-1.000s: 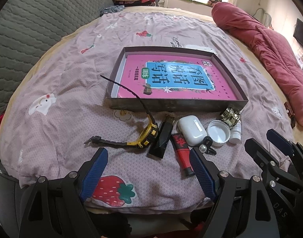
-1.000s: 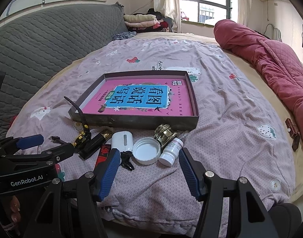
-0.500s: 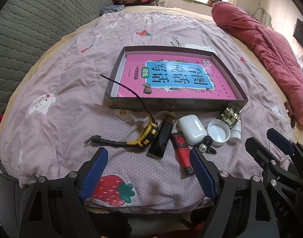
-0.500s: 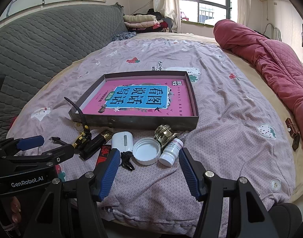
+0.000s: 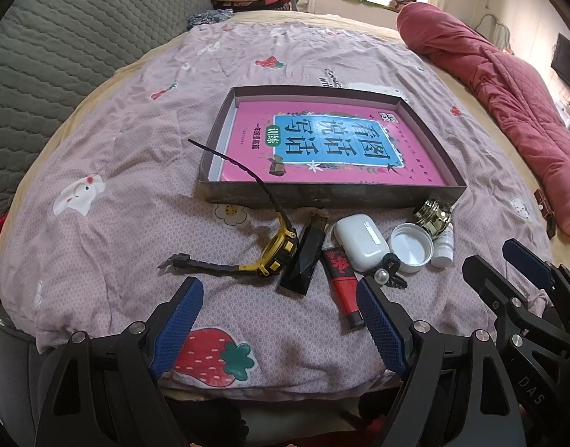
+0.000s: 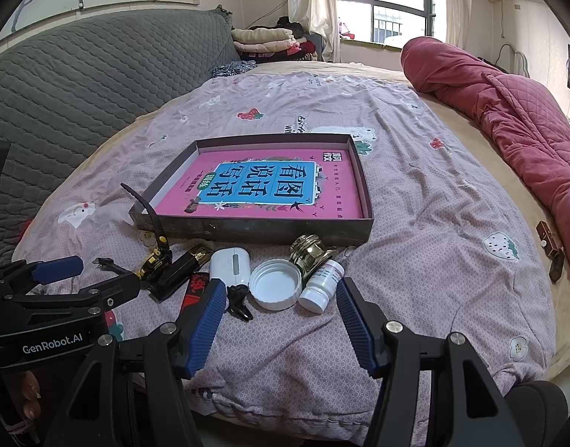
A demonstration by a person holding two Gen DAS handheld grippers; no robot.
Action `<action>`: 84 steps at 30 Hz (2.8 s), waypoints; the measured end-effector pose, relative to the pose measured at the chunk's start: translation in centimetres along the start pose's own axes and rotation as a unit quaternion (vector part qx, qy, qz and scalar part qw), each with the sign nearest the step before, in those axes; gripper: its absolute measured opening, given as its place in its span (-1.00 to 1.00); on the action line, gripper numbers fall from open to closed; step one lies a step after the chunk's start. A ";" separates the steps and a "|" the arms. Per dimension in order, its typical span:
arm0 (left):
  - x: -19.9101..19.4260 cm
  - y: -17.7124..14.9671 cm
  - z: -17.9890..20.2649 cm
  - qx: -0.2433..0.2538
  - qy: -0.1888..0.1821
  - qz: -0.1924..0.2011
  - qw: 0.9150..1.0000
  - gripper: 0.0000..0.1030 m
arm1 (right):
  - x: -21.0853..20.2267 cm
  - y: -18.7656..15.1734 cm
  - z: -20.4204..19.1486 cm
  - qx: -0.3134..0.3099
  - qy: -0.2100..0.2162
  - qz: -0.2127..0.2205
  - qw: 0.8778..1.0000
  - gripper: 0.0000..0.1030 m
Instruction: Organize rigid objects
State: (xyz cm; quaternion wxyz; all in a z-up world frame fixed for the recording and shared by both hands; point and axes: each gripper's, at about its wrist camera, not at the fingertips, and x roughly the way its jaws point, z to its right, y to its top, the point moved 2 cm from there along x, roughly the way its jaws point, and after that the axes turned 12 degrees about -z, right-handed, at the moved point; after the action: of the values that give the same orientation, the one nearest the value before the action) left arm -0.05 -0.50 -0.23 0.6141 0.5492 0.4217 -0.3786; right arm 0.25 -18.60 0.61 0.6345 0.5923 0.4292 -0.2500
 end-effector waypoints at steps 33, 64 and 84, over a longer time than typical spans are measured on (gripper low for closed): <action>5.0 2.8 -2.9 0.003 -0.018 -0.036 0.999 0.63 | 2.1 0.1 2.5 0.022 0.013 -0.014 1.000 0.18; 7.8 5.0 -0.6 0.048 -0.009 -0.084 0.995 0.34 | 8.1 3.1 5.1 -0.003 0.040 -0.061 0.997 0.19; 8.5 5.8 -1.1 0.043 -0.033 -0.100 0.994 -0.02 | 11.7 4.5 3.9 -0.090 0.050 -0.089 0.991 -0.12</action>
State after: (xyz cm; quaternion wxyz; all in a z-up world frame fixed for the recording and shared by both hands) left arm 8.26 1.23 -6.10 0.5628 0.5172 0.4376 -0.4736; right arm 10.84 -19.34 -7.11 0.6383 0.5038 0.5321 -0.2358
